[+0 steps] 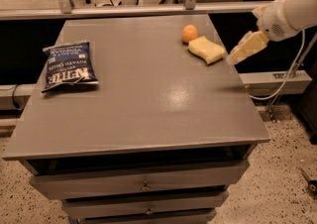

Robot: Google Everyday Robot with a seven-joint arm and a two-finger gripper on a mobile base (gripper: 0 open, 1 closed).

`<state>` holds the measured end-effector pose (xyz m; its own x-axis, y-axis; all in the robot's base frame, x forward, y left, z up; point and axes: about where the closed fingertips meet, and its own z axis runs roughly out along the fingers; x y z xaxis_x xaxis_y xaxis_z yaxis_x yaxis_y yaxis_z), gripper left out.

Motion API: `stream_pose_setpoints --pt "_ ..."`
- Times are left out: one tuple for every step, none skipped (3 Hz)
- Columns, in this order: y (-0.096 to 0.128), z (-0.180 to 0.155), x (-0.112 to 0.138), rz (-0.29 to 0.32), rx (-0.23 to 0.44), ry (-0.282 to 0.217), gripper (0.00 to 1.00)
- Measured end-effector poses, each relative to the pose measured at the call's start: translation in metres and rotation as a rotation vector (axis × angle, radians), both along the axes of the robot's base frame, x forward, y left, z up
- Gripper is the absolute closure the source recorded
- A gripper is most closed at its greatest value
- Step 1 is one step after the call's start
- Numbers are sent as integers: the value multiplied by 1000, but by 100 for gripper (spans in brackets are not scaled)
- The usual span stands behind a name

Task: Move sponge near orange

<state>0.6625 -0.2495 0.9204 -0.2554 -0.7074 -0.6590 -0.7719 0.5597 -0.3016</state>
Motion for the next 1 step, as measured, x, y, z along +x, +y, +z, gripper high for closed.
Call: stream_pose_setpoints --pt "-31 35 -42 93 94 -13 0"
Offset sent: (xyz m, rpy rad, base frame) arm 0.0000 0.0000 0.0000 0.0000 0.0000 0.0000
